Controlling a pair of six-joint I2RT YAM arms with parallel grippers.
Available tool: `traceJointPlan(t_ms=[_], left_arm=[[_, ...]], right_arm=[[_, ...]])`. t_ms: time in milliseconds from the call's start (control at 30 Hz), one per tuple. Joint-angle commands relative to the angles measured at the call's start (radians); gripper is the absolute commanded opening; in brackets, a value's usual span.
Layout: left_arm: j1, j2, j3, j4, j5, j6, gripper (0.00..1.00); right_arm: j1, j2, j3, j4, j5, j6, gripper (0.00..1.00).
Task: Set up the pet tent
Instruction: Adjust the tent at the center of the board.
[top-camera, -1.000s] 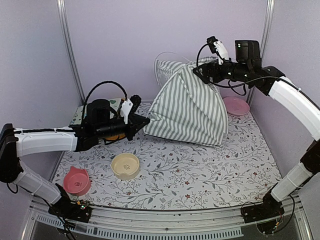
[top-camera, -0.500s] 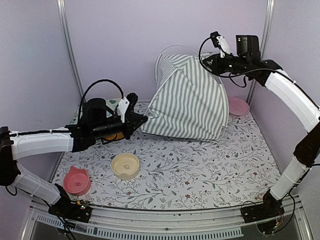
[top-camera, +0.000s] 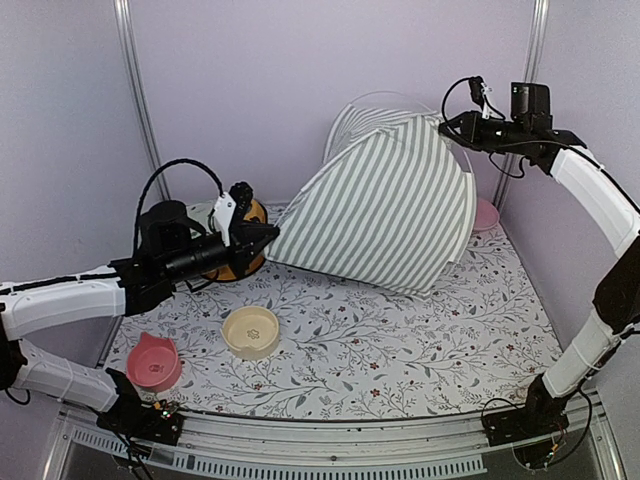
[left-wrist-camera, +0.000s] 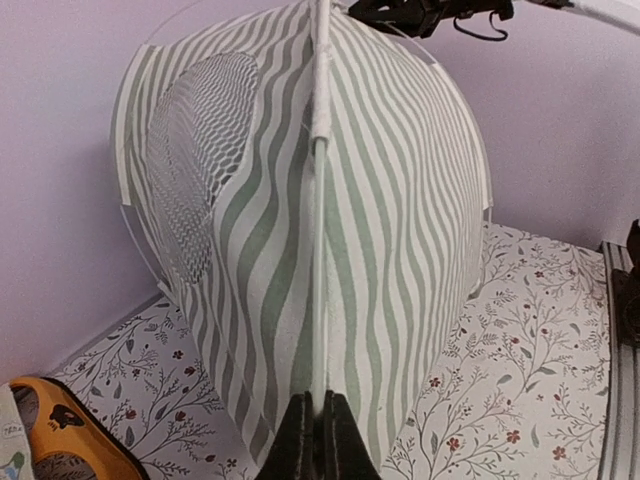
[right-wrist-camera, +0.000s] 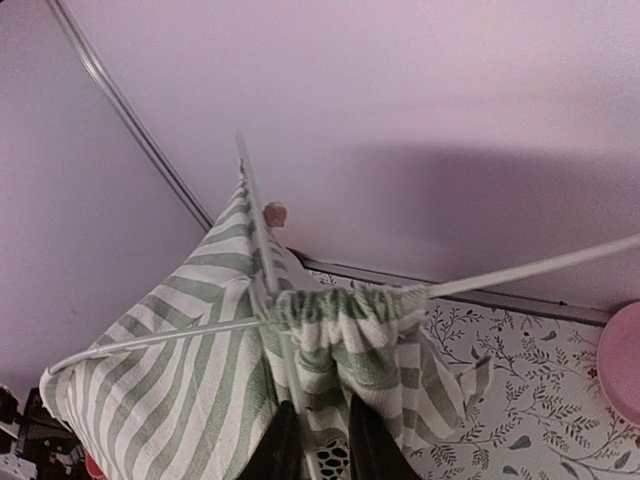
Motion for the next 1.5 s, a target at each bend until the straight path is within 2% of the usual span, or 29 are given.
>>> traceJointPlan(t_ms=[0, 100, 233, 333, 467, 700, 800, 933, 1100, 1267, 1367, 1400, 1467], left_arm=[[0.023, -0.042, 0.021, 0.019, 0.006, 0.033, 0.00], [0.050, -0.060, 0.034, -0.007, 0.028, 0.040, 0.00], [0.108, -0.084, 0.066, -0.049, 0.124, 0.055, 0.00], [0.154, -0.103, 0.090, -0.068, 0.219, 0.063, 0.00], [0.213, -0.121, 0.120, -0.096, 0.338, 0.065, 0.00], [0.255, -0.140, 0.153, -0.162, 0.412, 0.068, 0.00], [0.264, -0.152, 0.153, -0.162, 0.413, 0.057, 0.00], [0.273, -0.152, 0.154, -0.165, 0.434, 0.050, 0.00], [0.278, -0.130, 0.170, -0.191, 0.463, 0.056, 0.00], [0.278, -0.085, 0.185, -0.208, 0.476, 0.050, 0.00], [0.278, -0.057, 0.200, -0.232, 0.456, 0.040, 0.00], [0.278, -0.047, 0.205, -0.241, 0.448, 0.036, 0.02], [0.277, -0.041, 0.212, -0.244, 0.423, 0.017, 0.19]], right_arm=[[-0.029, -0.073, -0.013, 0.025, 0.081, -0.015, 0.36], [-0.024, -0.118, -0.011, 0.005, 0.059, -0.071, 0.58], [-0.022, -0.173, 0.007, -0.010, 0.031, -0.153, 0.76], [-0.022, -0.183, 0.045, -0.005, 0.009, -0.226, 0.85], [-0.023, -0.125, 0.147, -0.046, -0.071, -0.349, 0.91], [-0.022, 0.007, 0.304, -0.146, -0.203, -0.517, 0.94], [-0.022, 0.023, 0.302, -0.221, -0.274, -0.569, 0.94], [-0.022, -0.037, 0.144, -0.232, -0.288, -0.618, 0.94], [-0.032, -0.150, -0.139, -0.076, -0.199, -0.613, 0.95], [-0.035, -0.179, -0.329, 0.070, -0.249, -0.531, 0.93], [-0.034, -0.197, -0.401, 0.128, -0.177, -0.504, 0.93], [-0.035, -0.201, -0.411, 0.137, -0.136, -0.503, 0.93], [-0.035, -0.208, -0.418, 0.144, -0.061, -0.499, 0.94]])
